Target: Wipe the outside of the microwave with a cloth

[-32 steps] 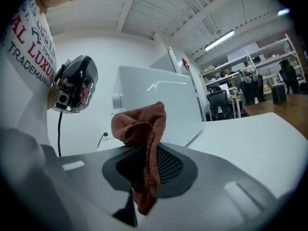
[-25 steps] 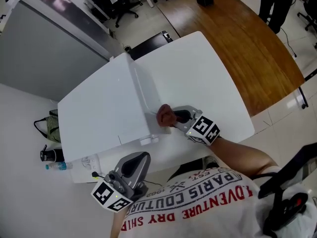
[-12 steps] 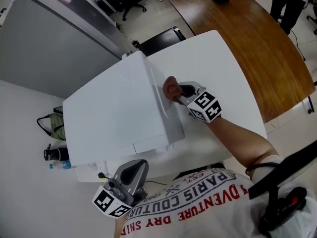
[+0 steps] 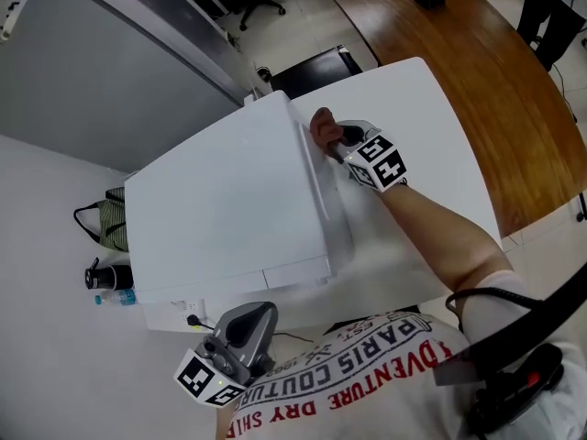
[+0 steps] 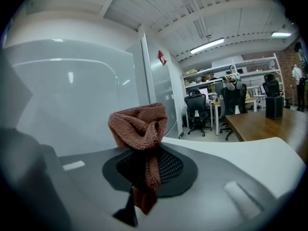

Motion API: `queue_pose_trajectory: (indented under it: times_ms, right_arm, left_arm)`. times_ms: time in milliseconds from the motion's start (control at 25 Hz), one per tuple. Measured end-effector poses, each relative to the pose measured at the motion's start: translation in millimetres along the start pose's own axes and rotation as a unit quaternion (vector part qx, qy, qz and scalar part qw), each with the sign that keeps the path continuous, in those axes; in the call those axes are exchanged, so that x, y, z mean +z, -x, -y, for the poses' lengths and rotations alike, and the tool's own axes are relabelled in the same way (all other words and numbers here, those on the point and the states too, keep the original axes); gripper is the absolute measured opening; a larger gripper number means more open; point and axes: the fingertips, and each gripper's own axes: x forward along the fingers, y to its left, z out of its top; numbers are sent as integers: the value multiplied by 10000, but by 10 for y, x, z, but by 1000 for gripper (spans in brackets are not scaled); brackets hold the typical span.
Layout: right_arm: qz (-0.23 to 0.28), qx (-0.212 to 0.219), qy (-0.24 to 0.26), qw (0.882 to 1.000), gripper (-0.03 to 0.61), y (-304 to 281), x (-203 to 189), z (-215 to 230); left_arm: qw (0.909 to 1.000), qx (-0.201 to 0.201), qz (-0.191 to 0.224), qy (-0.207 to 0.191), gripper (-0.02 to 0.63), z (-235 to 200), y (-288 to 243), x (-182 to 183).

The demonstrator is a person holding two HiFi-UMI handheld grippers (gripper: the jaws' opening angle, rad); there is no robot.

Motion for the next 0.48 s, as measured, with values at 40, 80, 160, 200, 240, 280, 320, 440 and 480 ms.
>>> queue_pose_trajectory:
  times_ms: [40,80,160,200,240,280,320,440,480]
  right_arm:
    - [-19,-9,3,10000,41,-14,3,19]
    - [-31,-12,6,10000,41,-17,4,32]
    - [-33,-1,-1,10000,43,20,-2,41]
    - [-30,11,-15,10000,44,61,-11,39]
    - [-25,30,-34,10000,44,119,-18,34]
    - [-17,57,-47,10000,44,199,-20,25]
    - [-7,95,-47,9999,43,302,-16,10]
    - [46,279,-84,9996,44,735,-2,-110]
    - [83,376,-145,9992,44,910,2,-190]
  left_arm:
    - [10000,11,7,-11,6,0,1,8]
    - [10000,23,17,-23,6,3,1,16]
    - [10000,58,42,-49,6,12,6,27]
    - [9999,79,52,-58,6,18,12,27]
    - [9999,96,66,-64,6,27,17,25]
    - [9999,103,91,-64,6,41,16,24]
    - [9999,99,127,-61,6,62,9,24]
    - [9997,44,241,-76,6,191,-23,11]
    - [9996,32,257,-100,6,255,-23,-3]
